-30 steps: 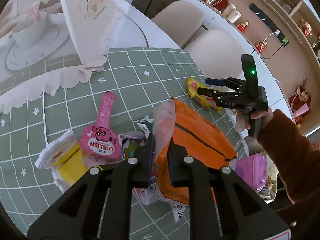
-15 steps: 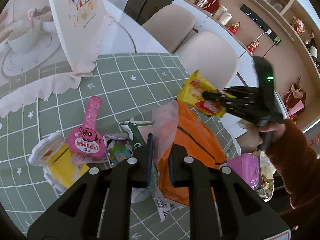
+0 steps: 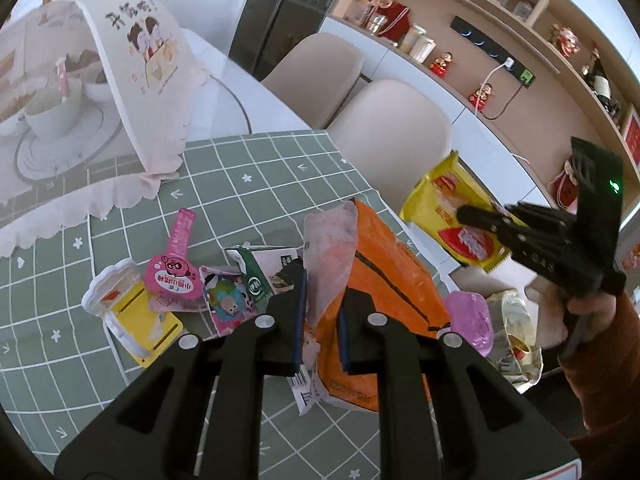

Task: Collect trash
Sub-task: 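Grasp the yellow biscuit packet with the right gripper while the left holds its wrapper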

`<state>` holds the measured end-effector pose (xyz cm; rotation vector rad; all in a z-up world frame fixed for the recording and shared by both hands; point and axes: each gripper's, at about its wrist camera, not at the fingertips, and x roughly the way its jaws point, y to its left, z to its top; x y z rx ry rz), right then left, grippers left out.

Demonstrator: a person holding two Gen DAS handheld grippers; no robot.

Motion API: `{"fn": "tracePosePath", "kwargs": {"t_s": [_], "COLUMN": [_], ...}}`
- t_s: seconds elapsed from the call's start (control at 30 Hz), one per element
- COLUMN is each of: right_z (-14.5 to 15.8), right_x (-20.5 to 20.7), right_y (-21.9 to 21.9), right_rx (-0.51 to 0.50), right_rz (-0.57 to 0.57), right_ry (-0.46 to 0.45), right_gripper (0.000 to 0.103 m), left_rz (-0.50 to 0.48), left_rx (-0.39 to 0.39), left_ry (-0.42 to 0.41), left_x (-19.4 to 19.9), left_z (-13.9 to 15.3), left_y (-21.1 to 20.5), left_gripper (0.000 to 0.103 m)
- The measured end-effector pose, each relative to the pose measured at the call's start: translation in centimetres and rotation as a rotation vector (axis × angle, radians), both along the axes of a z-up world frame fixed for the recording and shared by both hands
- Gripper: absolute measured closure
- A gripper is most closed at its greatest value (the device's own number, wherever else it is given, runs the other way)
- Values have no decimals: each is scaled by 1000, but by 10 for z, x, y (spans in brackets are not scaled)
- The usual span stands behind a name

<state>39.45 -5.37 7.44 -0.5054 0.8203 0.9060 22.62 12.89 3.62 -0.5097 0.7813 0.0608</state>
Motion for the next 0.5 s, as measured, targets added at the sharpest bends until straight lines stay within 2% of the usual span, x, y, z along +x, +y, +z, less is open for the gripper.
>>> {"fn": "tracePosePath", "kwargs": {"t_s": [0.27, 0.5], "right_z": [21, 35], "right_x": [-46, -77], "right_y": [-59, -129], "right_rx": [92, 144], "right_rz": [-135, -292], "right_ry": [-11, -80], "right_gripper": [91, 91], "left_rz": [-33, -145], "left_rx": [18, 44], "left_ry": [-53, -94], "left_x": [-18, -15], "left_z": [27, 46], "left_y": [-21, -70], "left_gripper": [91, 91]}}
